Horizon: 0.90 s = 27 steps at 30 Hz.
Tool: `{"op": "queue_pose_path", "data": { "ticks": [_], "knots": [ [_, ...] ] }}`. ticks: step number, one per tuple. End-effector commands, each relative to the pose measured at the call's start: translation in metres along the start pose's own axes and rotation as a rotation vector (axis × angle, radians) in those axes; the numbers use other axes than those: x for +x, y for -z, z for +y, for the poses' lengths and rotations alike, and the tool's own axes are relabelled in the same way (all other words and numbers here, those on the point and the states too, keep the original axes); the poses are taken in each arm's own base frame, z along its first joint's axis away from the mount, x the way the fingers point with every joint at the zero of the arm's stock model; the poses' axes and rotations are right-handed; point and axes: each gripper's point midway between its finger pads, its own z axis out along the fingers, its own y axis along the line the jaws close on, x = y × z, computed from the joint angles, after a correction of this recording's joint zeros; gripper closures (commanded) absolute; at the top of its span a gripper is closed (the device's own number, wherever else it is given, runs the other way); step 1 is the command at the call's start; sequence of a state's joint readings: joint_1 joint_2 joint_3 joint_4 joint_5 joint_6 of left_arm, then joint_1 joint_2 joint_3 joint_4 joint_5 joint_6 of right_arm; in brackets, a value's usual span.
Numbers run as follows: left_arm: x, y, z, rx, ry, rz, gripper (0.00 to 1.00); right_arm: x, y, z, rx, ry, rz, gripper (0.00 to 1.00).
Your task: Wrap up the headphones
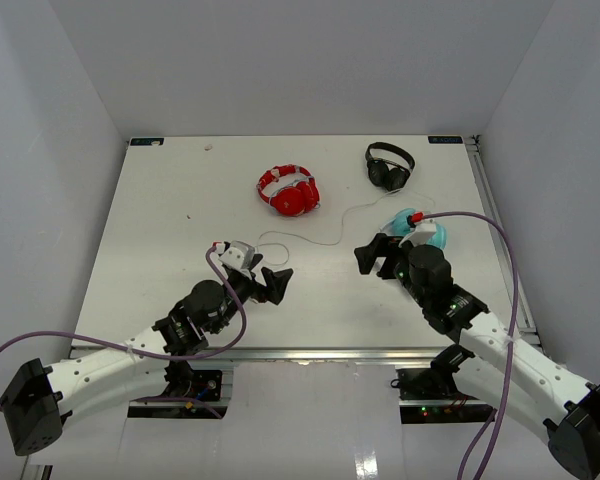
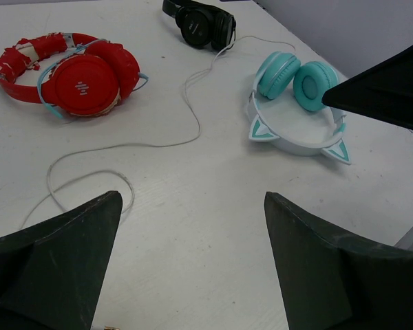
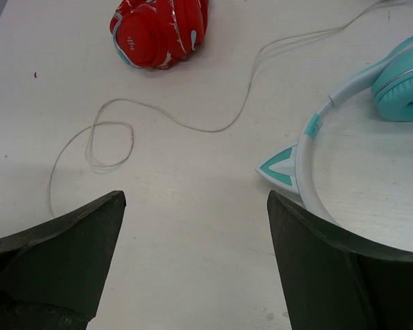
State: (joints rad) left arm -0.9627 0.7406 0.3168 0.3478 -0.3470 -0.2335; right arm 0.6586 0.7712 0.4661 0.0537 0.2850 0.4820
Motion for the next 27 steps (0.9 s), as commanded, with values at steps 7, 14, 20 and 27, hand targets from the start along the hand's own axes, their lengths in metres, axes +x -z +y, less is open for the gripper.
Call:
{"op": "queue_pose_path", "data": {
  "ticks": [7, 14, 20, 27],
  "knots": [
    [-0.001, 0.002, 0.0, 0.003, 0.009, -0.011, 0.06, -0.022, -0.001, 0.012, -0.029, 0.026, -0.045, 0.1],
    [-0.001, 0.004, 0.008, -0.038, 0.005, -0.018, 0.07, -0.021, 0.0, -0.031, 0.218, 0.033, -0.038, 0.1],
    [-0.004, 0.005, 0.013, -0.062, 0.004, -0.029, 0.07, -0.046, 0.016, -0.092, 0.554, -0.013, -0.095, 0.1],
    [-0.006, 0.007, 0.013, -0.059, 0.018, -0.039, 0.07, -0.045, 0.021, -0.156, 0.74, -0.042, -0.001, 0.1]
  ]
}}
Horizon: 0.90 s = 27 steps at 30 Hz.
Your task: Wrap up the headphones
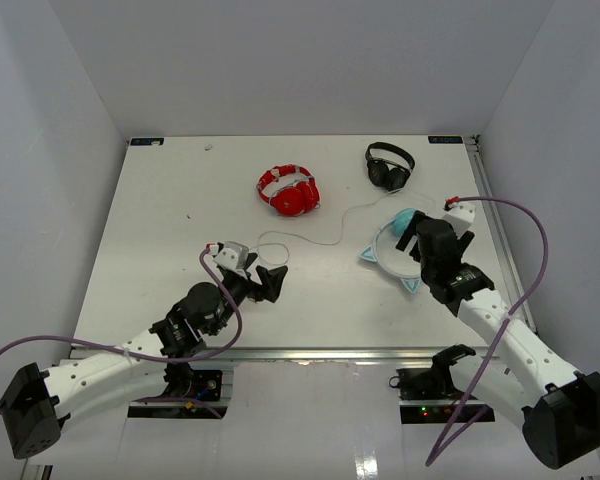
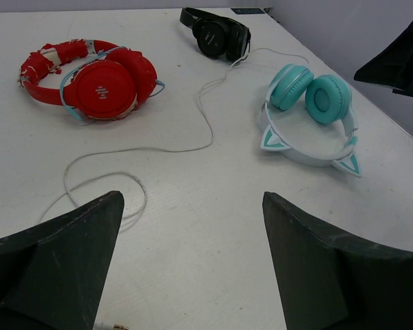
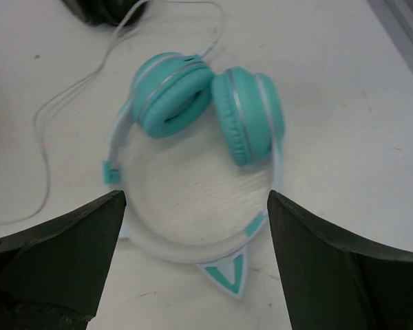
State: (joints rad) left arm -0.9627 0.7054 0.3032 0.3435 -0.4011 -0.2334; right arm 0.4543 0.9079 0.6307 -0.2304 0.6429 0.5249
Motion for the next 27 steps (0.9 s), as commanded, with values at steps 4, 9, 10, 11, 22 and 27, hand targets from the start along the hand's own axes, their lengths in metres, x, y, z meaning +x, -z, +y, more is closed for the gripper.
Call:
{"op": "queue_pose_path", "data": {
  "ticks": [4, 9, 10, 11, 22, 27],
  "knots": [
    [-0.002, 0.004, 0.006, -0.029, 0.02, -0.019, 0.07, -0.012, -0.03, -0.05, 0.149, 0.052, 0.074, 0.1],
    [-0.005, 0.006, 0.007, -0.032, 0.027, -0.029, 0.07, 0.0, -0.049, -0.051, 0.125, 0.11, 0.115, 0.1],
    [-0.006, 0.007, 0.008, -0.031, 0.03, -0.034, 0.07, 0.0, -0.052, -0.052, 0.129, 0.116, 0.12, 0.1],
    [-0.007, 0.008, 0.008, -0.03, 0.033, -0.038, 0.07, -0.002, -0.054, -0.054, 0.131, 0.12, 0.121, 0.1],
    [-0.01, 0.011, 0.008, -0.026, 0.047, -0.052, 0.07, 0.011, -0.09, -0.056, 0.032, 0.107, 0.198, 0.09],
    [-0.01, 0.012, 0.007, -0.022, 0.048, -0.05, 0.07, 0.021, -0.098, -0.052, 0.014, 0.104, 0.234, 0.0]
  ]
}}
